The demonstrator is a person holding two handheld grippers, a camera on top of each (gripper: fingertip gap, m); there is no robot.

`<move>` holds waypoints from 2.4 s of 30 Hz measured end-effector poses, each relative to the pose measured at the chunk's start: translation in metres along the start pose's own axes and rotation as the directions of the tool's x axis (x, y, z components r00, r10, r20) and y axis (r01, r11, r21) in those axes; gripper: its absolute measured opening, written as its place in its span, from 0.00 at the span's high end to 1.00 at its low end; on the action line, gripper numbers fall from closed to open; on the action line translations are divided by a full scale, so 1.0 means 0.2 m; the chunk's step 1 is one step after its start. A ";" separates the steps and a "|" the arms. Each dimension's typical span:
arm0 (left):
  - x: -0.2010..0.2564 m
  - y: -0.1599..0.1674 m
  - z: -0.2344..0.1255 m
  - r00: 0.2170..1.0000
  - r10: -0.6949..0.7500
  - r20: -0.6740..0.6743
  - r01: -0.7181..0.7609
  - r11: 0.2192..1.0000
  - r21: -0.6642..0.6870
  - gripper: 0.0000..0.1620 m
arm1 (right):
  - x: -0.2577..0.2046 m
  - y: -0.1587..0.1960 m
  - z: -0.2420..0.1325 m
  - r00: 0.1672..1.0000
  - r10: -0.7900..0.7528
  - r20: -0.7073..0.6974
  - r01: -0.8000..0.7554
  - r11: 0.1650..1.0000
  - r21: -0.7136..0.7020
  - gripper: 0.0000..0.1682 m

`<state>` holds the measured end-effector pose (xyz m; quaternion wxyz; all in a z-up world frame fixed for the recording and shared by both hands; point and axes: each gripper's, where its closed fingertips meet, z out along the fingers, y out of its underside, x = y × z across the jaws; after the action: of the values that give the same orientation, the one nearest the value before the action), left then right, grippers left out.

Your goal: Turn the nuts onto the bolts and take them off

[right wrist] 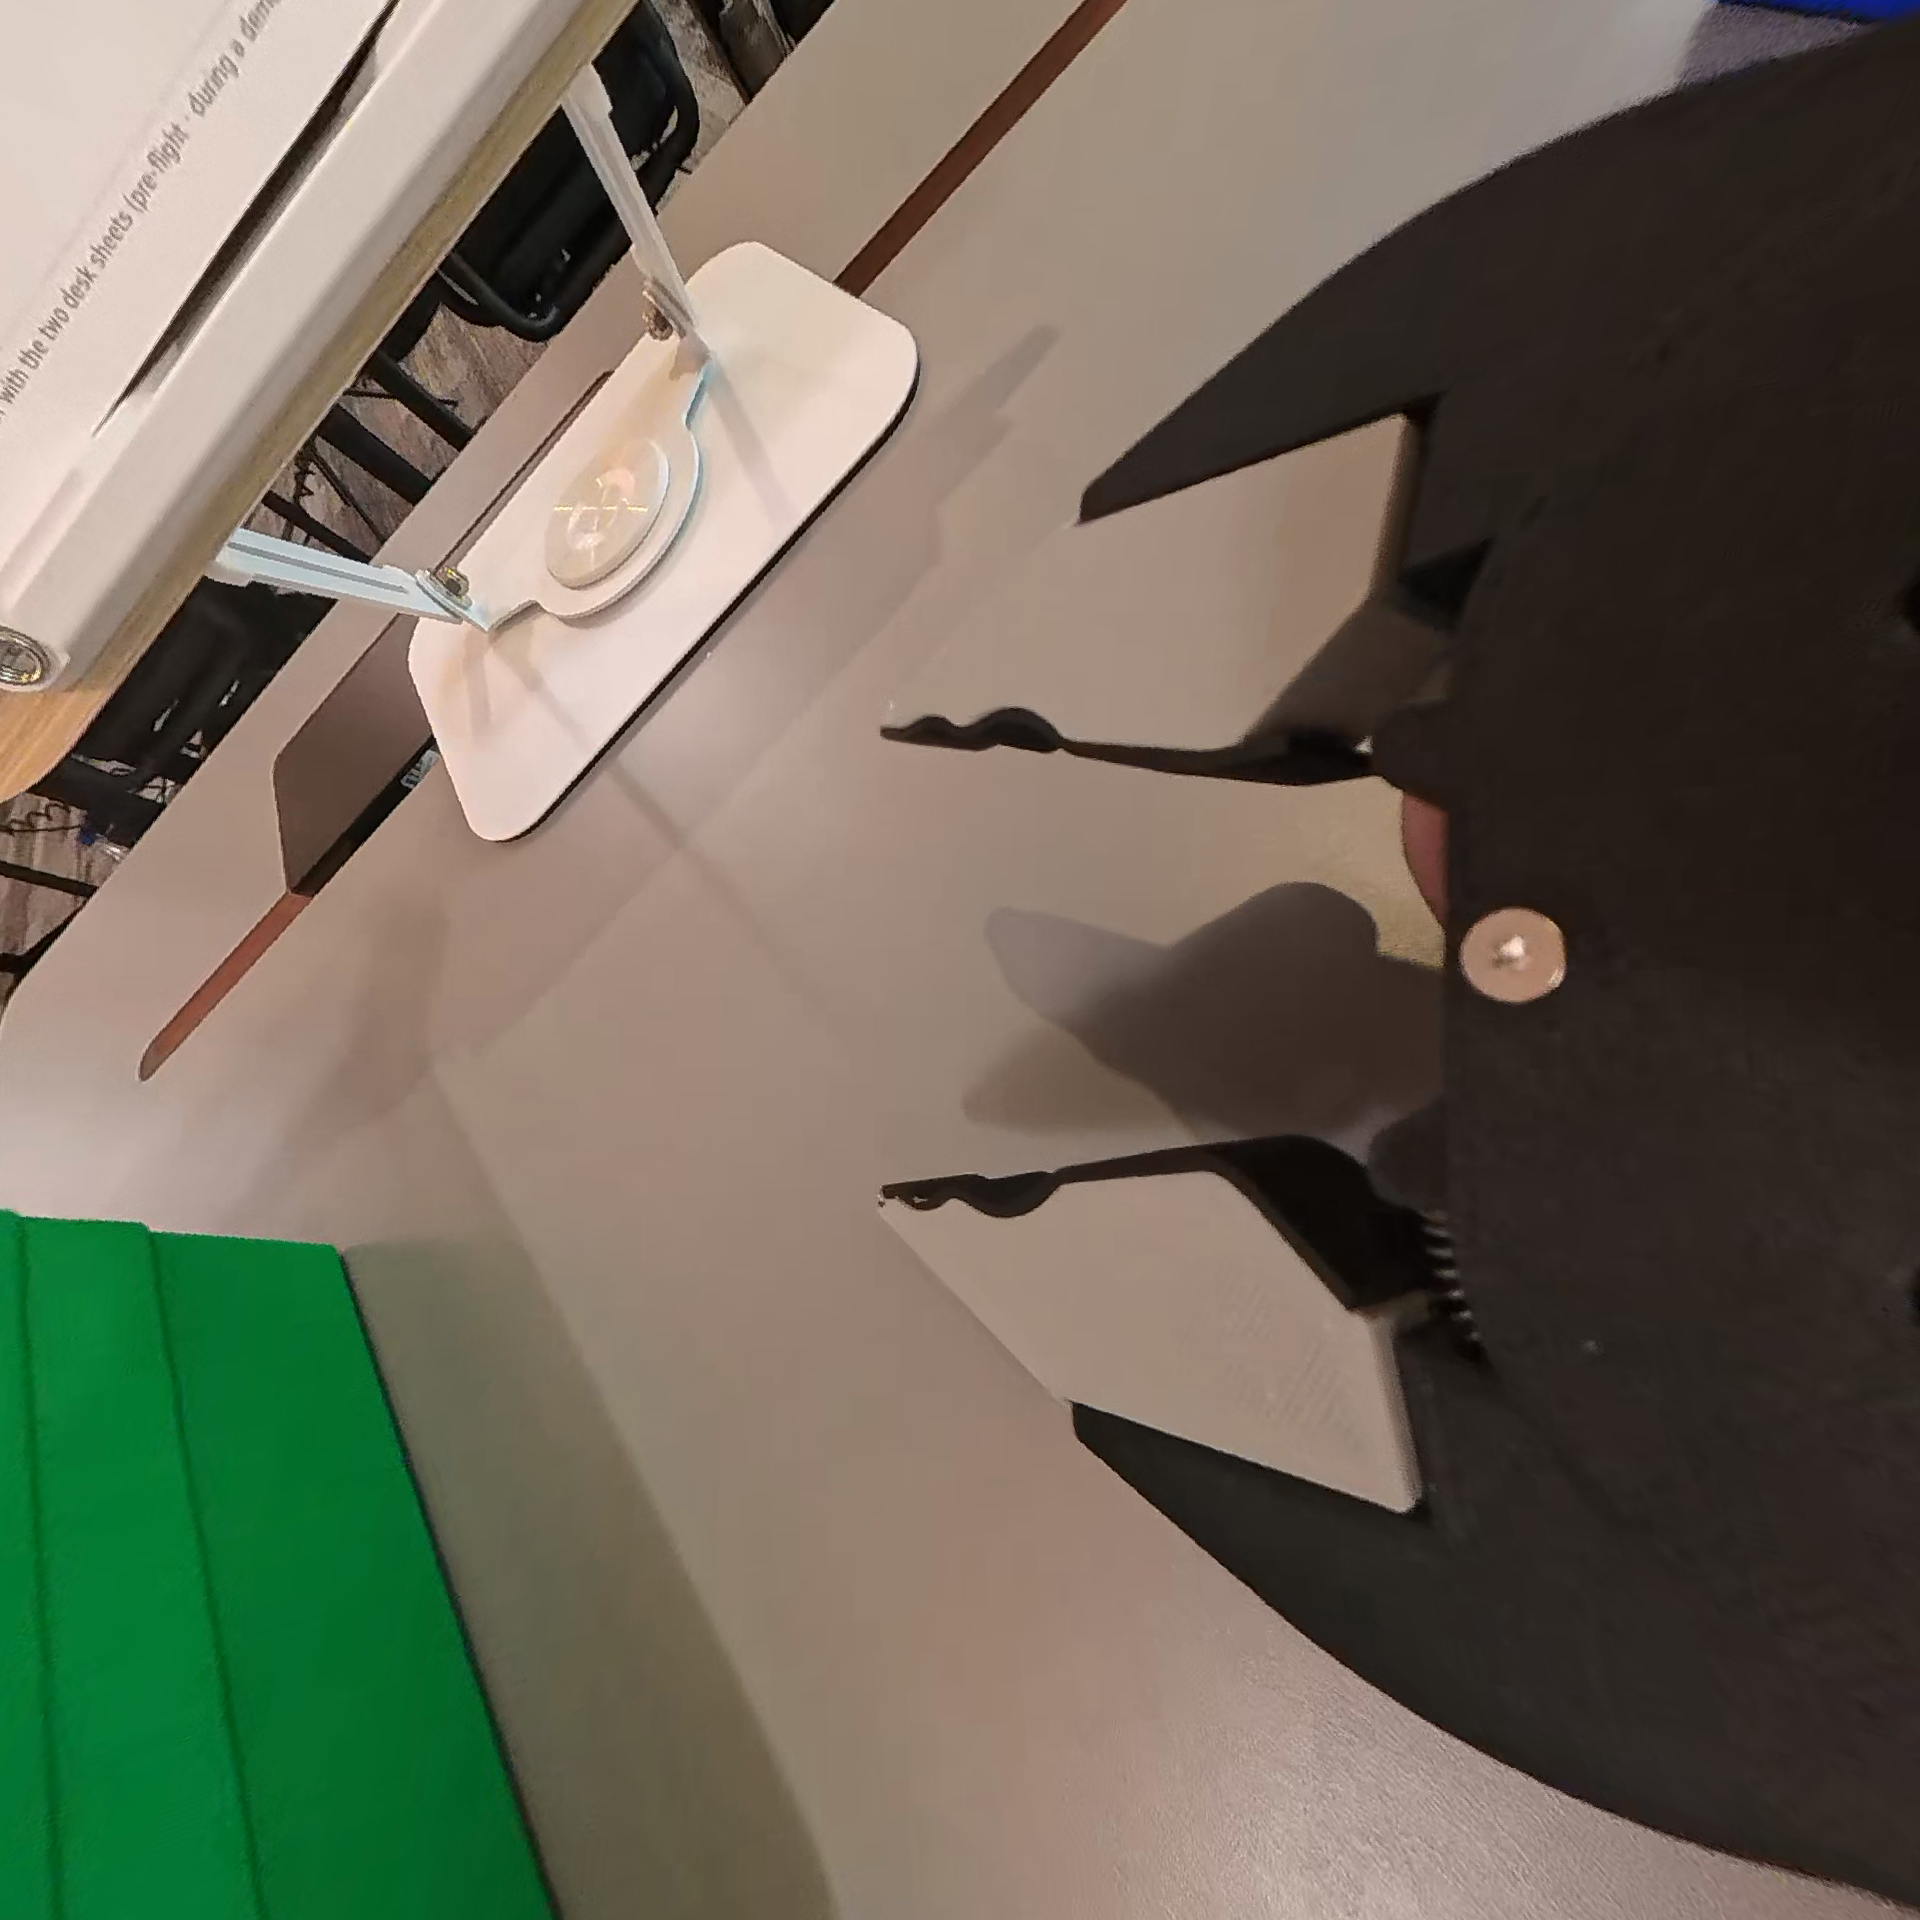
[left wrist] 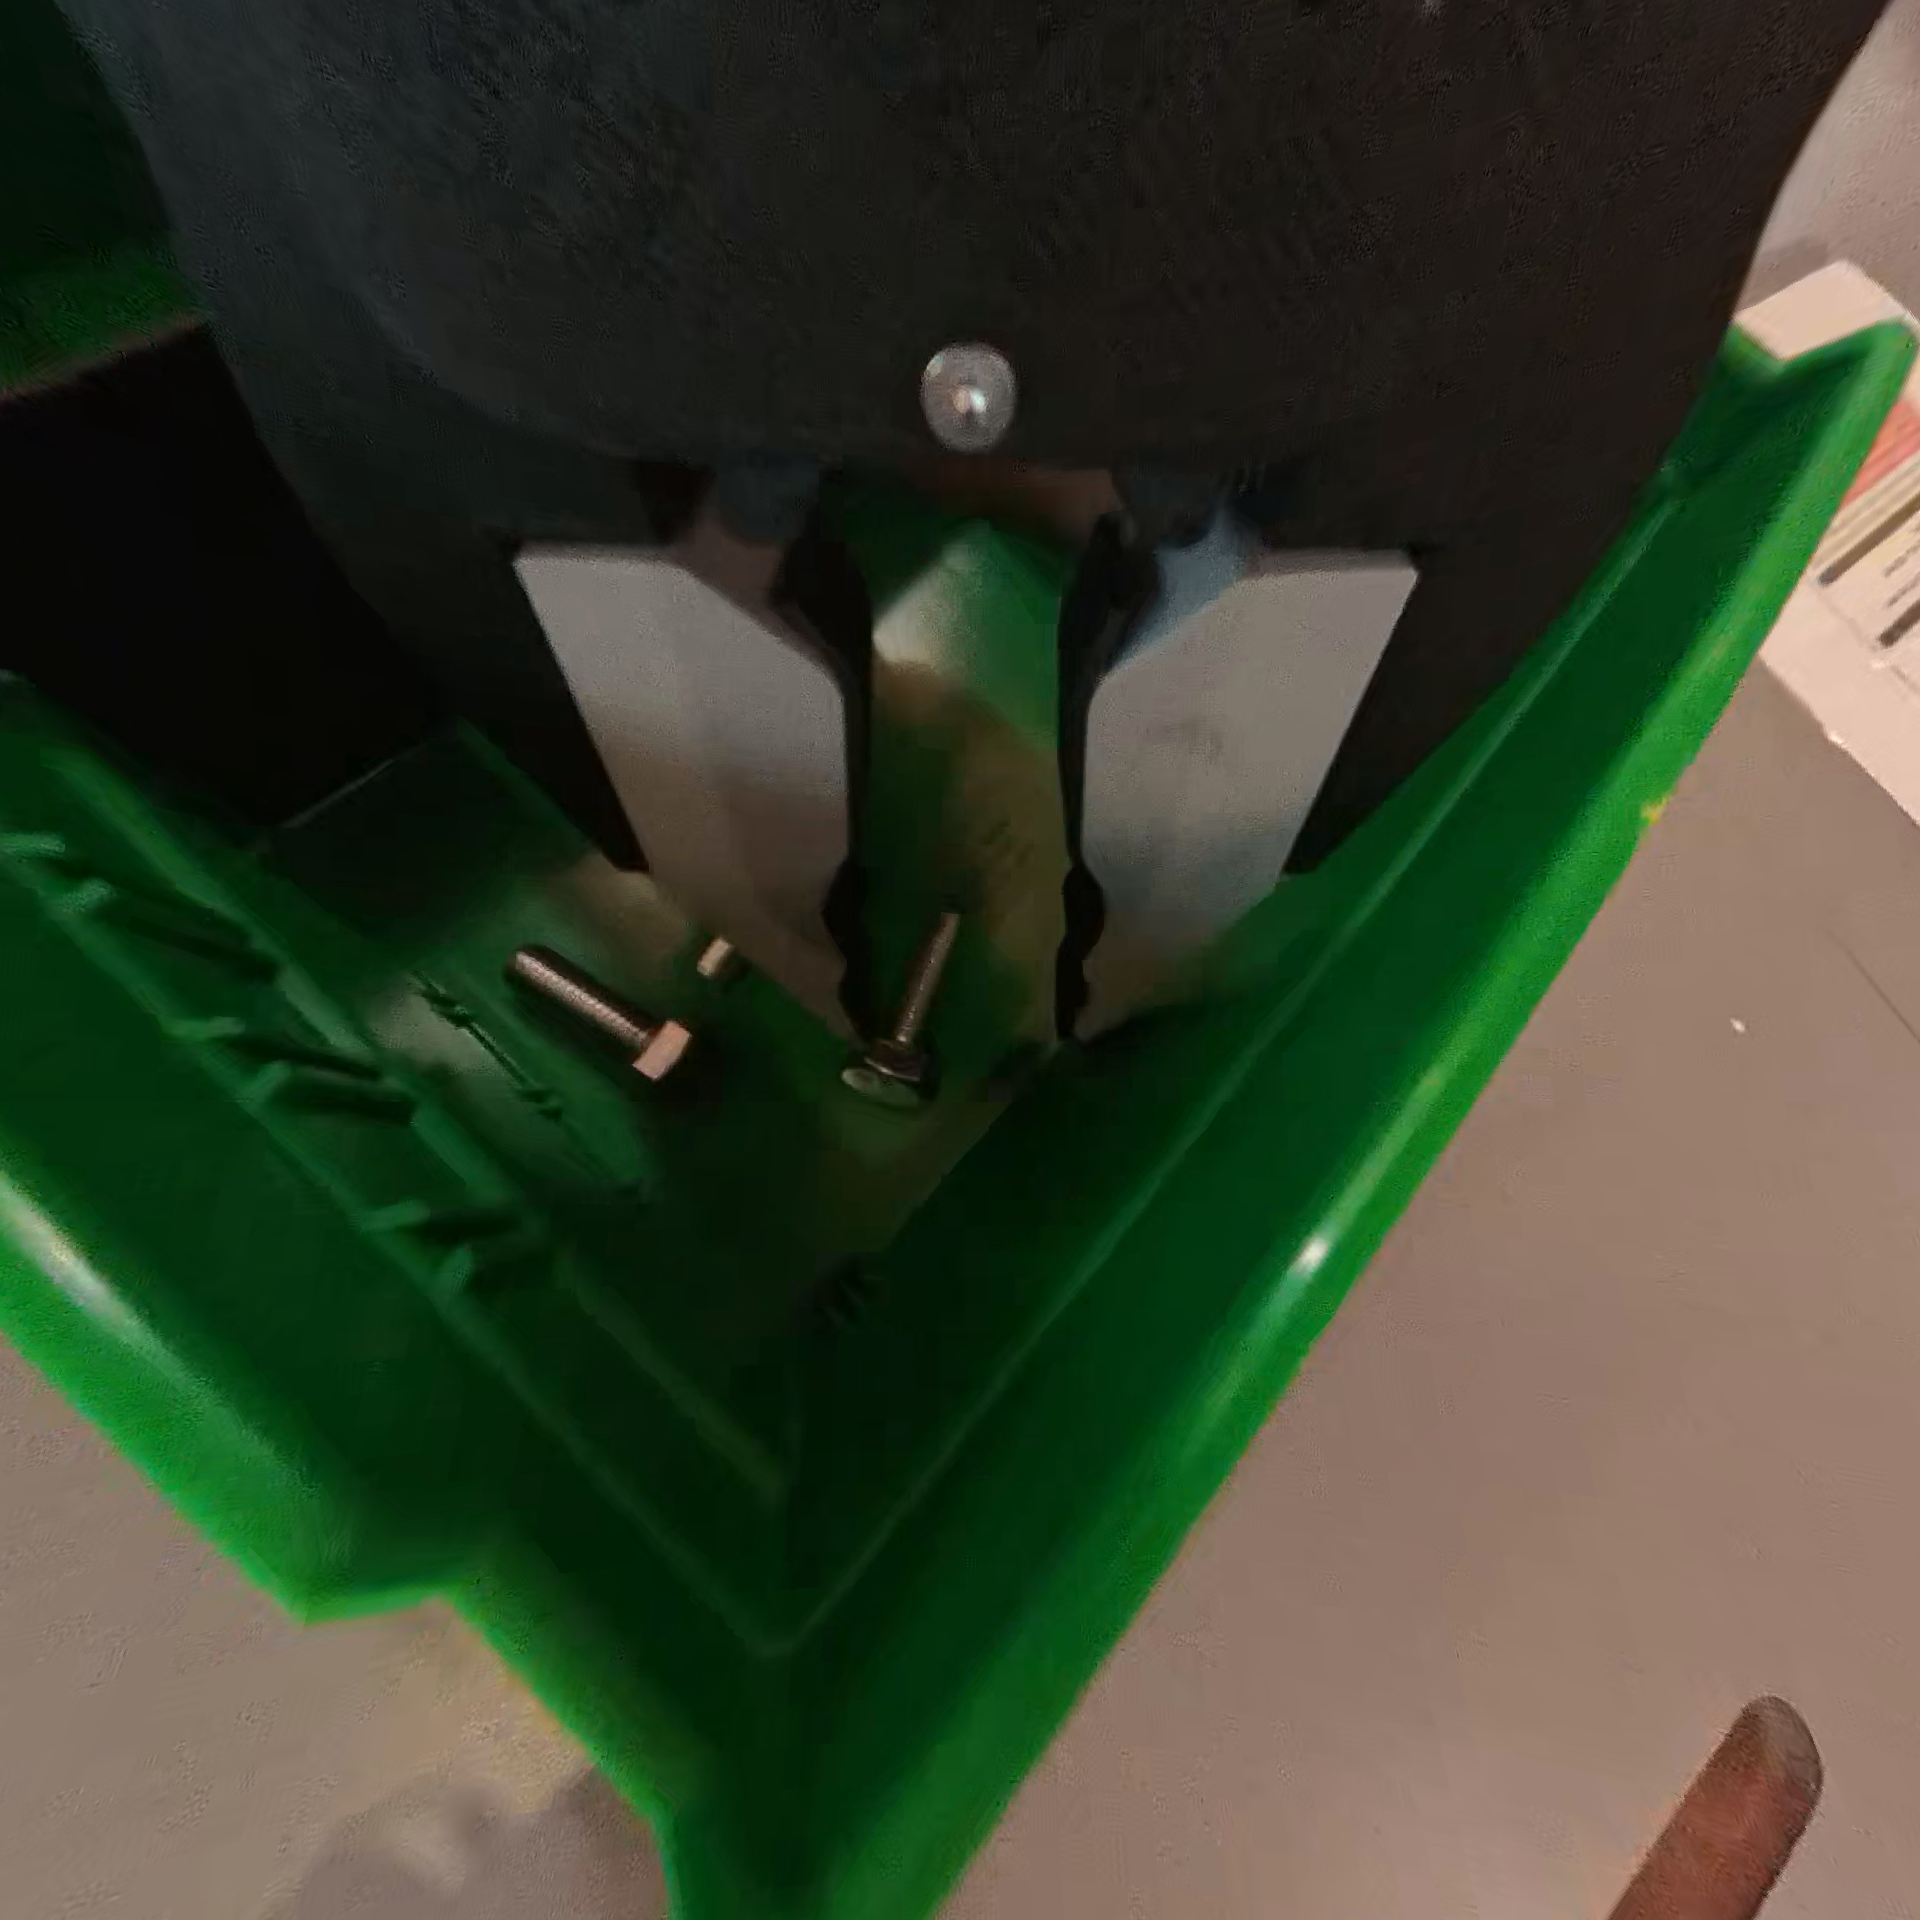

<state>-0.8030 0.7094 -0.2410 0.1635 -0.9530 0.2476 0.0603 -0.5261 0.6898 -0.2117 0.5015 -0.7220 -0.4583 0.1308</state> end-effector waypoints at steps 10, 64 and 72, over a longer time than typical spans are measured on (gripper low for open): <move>-0.01 -0.02 0.00 1.000 -0.001 -0.009 0.001 1.000 0.016 0.95 | 0.00 -0.01 -0.01 1.000 0.011 0.009 -0.011 1.000 0.010 0.57; 1.34 -0.54 -1.03 0.796 0.234 -0.558 0.488 0.298 0.821 0.84 | -0.12 -0.36 -0.58 0.871 0.049 0.489 -0.250 0.901 0.355 0.96; 1.38 -0.55 -0.92 0.814 0.222 -0.536 0.428 0.395 0.813 0.78 | -0.18 -0.27 -0.53 0.856 0.019 0.517 -0.173 0.953 0.250 0.96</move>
<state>-0.5021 0.6115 -0.0908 0.5784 -0.6887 0.2118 -0.3825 -0.5057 0.6012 -0.1266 0.4552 -0.6033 -0.5132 0.4067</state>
